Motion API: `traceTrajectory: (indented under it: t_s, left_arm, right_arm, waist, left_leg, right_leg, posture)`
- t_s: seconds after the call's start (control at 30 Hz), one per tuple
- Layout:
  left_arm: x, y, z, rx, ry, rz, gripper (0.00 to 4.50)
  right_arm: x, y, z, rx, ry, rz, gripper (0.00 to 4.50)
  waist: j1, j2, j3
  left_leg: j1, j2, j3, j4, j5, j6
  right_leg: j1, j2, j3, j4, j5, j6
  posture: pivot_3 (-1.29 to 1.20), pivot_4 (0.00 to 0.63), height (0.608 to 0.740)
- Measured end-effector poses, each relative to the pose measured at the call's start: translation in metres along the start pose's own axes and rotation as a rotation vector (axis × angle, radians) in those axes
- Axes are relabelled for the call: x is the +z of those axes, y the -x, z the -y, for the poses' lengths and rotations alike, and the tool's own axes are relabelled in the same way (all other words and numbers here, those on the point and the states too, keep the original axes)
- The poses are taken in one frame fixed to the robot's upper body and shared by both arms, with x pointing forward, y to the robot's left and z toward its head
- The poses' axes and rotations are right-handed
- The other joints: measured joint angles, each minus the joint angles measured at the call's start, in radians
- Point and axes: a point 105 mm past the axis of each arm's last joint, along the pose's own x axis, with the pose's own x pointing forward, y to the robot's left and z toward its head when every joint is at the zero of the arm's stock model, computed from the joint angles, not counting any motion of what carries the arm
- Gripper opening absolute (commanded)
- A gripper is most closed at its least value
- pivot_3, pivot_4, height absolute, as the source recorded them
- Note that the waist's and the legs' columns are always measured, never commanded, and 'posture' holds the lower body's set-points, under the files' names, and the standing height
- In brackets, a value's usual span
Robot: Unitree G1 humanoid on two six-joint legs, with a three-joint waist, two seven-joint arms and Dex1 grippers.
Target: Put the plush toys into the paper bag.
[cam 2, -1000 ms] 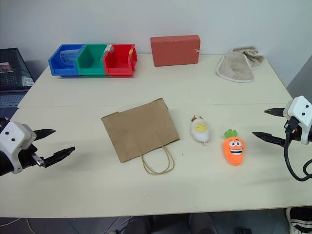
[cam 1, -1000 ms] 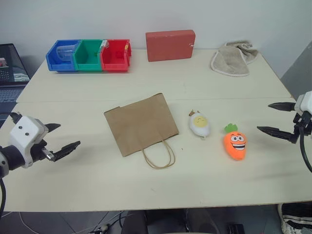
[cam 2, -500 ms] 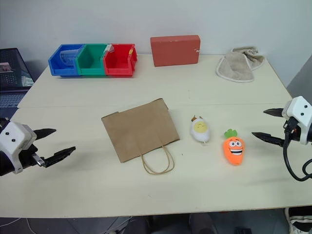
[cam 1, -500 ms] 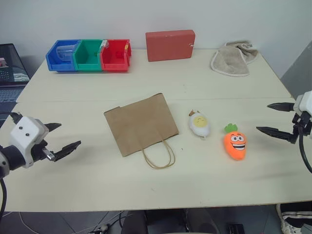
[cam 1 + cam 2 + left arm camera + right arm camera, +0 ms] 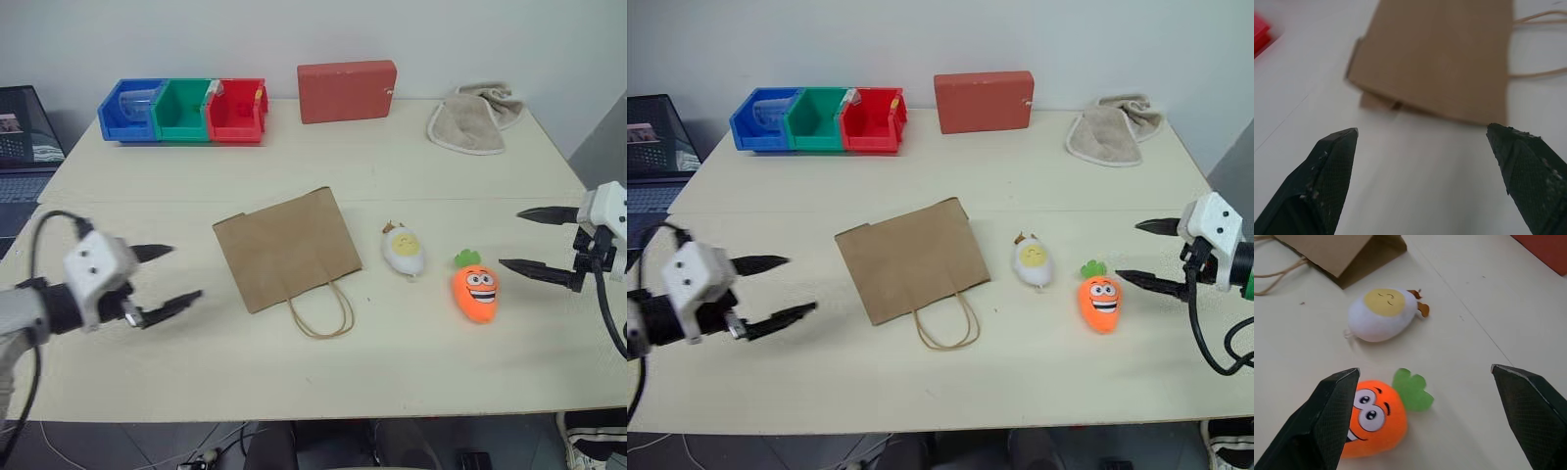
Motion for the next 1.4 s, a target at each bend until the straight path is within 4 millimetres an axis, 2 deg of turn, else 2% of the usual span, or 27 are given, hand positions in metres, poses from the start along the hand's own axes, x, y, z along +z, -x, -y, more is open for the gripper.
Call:
traceTrajectory:
  t_s: [0.07,0.13,0.27,0.43,0.73,0.87,1.0,1.37,1.4]
  left_arm:
    - [0.003,-0.026,0.023,-0.153,-0.065,0.001,4.5]
    - [0.002,-0.039,0.035,-0.231,-0.092,0.003,4.5]
    - [0.004,-0.058,0.04,-0.286,-0.133,0.037,4.5]
    - [-0.001,-0.09,0.055,-0.36,-0.141,0.09,4.5]
    - [0.006,-0.122,0.072,-0.437,-0.157,0.178,4.5]
    - [0.005,-0.128,0.076,-0.452,-0.154,0.19,4.5]
    - [0.004,-0.137,0.078,-0.457,-0.153,0.198,3.63]
    - [0.004,-0.139,0.079,-0.466,-0.142,0.199,0.07]
    - [0.003,-0.139,0.079,-0.468,-0.136,0.197,0.03]
  right_arm:
    - [0.01,-0.006,-0.021,0.076,0.007,0.013,4.5]
    - [0.018,-0.009,-0.032,0.106,0.009,0.027,4.5]
    - [0.036,-0.017,-0.049,0.138,-0.002,0.079,4.5]
    - [0.045,-0.029,-0.074,0.181,-0.036,0.107,4.5]
    - [0.049,-0.029,-0.091,0.198,-0.098,0.094,4.5]
    - [0.051,-0.03,-0.093,0.195,-0.099,0.095,4.5]
    - [0.054,-0.031,-0.097,0.206,-0.102,0.105,4.5]
    - [0.055,-0.032,-0.105,0.215,-0.119,0.11,4.5]
    - [0.055,-0.033,-0.105,0.214,-0.119,0.112,4.5]
  waist:
    - [0.008,0.001,0.0]
    - [0.006,0.001,0.0]
    - [0.008,0.0,0.0]
    - [0.013,0.0,0.0]
    - [0.019,-0.001,0.0]
    - [0.019,-0.001,0.0]
    - [0.021,-0.001,0.0]
    - [0.021,-0.001,0.0]
    - [0.021,-0.001,0.0]
  left_leg:
    - [0.0,0.0,0.0,0.0,0.0,0.0]
    - [0.0,0.001,0.0,0.0,0.0,0.0]
    - [0.0,0.0,0.0,0.002,0.0,0.0]
    - [-0.001,0.0,-0.001,0.003,0.0,0.0]
    - [-0.001,0.0,-0.002,0.003,0.0,0.0]
    - [-0.001,0.0,-0.002,0.003,0.0,0.0]
    - [-0.001,0.0,-0.002,0.003,0.0,0.0]
    - [-0.001,0.0,-0.003,0.003,0.0,0.0]
    - [-0.001,0.0,-0.003,0.003,0.0,0.0]
  right_leg:
    - [-0.001,0.0,0.0,0.0,0.0,0.0]
    - [-0.001,0.001,0.0,0.0,0.0,0.0]
    - [0.0,0.001,0.0,0.0,0.0,0.0]
    - [0.001,0.001,0.0,0.0,0.0,0.0]
    - [0.001,0.001,-0.001,0.0,0.0,0.0]
    - [0.001,0.001,-0.001,0.0,0.0,0.0]
    - [0.001,0.001,-0.001,0.0,0.0,0.0]
    - [0.002,0.001,-0.002,0.0,0.0,0.0]
    - [0.002,0.001,-0.002,0.0,0.0,0.0]
  posture:
    - [0.0,0.15,0.74]
    - [0.0,0.15,0.74]
    - [0.0,0.15,0.74]
    - [0.0,0.15,0.74]
    - [0.0,0.15,0.74]
    - [0.0,0.15,0.74]
    - [0.0,0.15,0.74]
    - [0.0,0.15,0.74]
    - [0.0,0.15,0.74]
